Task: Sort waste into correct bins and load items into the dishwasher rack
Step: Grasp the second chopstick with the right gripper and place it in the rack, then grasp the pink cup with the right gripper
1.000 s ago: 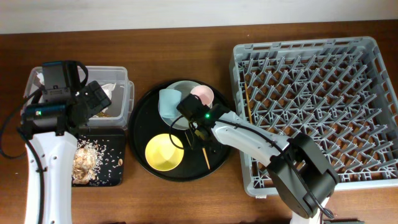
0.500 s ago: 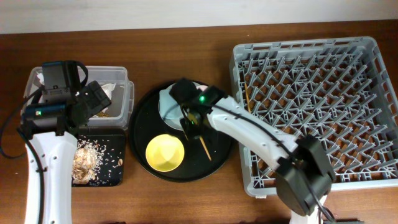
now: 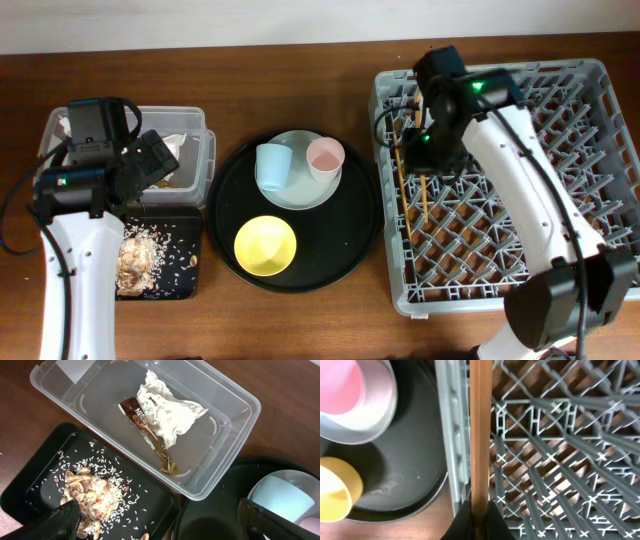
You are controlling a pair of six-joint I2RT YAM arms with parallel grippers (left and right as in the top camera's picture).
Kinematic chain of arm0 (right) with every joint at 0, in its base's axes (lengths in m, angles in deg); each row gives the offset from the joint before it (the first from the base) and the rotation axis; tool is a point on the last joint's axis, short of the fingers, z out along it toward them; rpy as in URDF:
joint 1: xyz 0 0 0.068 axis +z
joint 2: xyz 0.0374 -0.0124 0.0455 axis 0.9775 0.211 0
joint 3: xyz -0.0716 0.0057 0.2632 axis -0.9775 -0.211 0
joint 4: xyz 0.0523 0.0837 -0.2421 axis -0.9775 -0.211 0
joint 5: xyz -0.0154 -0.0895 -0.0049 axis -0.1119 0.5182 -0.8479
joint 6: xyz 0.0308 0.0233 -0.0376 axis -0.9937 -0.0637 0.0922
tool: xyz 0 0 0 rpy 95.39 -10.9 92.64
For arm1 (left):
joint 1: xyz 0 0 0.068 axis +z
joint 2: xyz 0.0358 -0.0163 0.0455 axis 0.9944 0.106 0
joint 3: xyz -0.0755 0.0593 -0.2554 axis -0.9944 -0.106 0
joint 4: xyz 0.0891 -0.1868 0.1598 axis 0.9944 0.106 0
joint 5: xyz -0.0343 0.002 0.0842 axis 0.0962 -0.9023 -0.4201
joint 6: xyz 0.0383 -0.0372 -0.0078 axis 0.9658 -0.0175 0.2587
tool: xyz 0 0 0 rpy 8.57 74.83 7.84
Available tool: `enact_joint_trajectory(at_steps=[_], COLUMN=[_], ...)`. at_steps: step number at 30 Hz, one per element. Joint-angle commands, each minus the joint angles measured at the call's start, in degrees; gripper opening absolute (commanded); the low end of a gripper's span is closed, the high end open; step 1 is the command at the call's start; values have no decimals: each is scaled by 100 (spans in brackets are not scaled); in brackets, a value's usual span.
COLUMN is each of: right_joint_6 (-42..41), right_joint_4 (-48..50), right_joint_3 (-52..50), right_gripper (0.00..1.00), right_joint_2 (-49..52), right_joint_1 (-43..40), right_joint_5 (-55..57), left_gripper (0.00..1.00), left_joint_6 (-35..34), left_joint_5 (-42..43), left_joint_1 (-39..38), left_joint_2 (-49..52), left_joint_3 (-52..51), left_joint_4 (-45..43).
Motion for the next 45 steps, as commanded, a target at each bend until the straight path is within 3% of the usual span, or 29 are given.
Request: enact_joint_trajectory(at_steps=[1, 8, 14, 15, 16, 21, 26, 29, 30, 31, 32, 33, 40, 45], right_joint_6=[866, 754, 459, 459, 459, 474, 1014, 1263, 1263, 1263, 1259, 1257, 1259, 1257], right_joint_4=[741, 1628, 1690, 1687, 1683, 1685, 1213, 1904, 2288, 2575, 2848, 3091, 4105, 4092], right_joint_3=[-750, -1635, -1646, -1646, -1646, -1641, -756, -603, -603, -603, -603, -603, -614, -614], right_gripper=[5, 8, 10, 15, 26, 28, 29, 32, 39, 53, 50, 36, 36, 34], right_joint_2=[-55, -50, -50, -50, -50, -52, -614, -793, -763, -752, -752, -717, 675, 1126], right_joint_1=[13, 7, -98, -98, -98, -101, -11, 691, 981, 1189, 1366, 1523, 2155, 2149], right_joint_5=[-859, -874, -654, -656, -656, -761, -1556, -1681, -1681, -1681, -1679, -1631, 9, 472], left_gripper=[99, 99, 99, 99, 99, 99, 99, 99, 99, 99, 99, 99, 99, 99], left_joint_6=[-55, -55, -52, -52, -55, -55, -52, -55, -52, -55, -55, -55, -55, -55], left_joint_5=[0, 0, 0, 0, 0, 0, 0, 0, 0, 0, 0, 0, 0, 0], left_joint_1=[15, 15, 15, 15, 15, 15, 15, 15, 15, 15, 15, 15, 15, 15], left_joint_2=[-39, -39, -39, -39, -39, -39, -39, -35, -33, -33, -33, -33, -33, -33], left_joint_3=[74, 74, 74, 74, 74, 74, 74, 74, 74, 74, 74, 74, 74, 74], left_joint_4=[-9, -7, -7, -7, -7, -7, -7, -7, -7, -7, -7, -7, -7, -9])
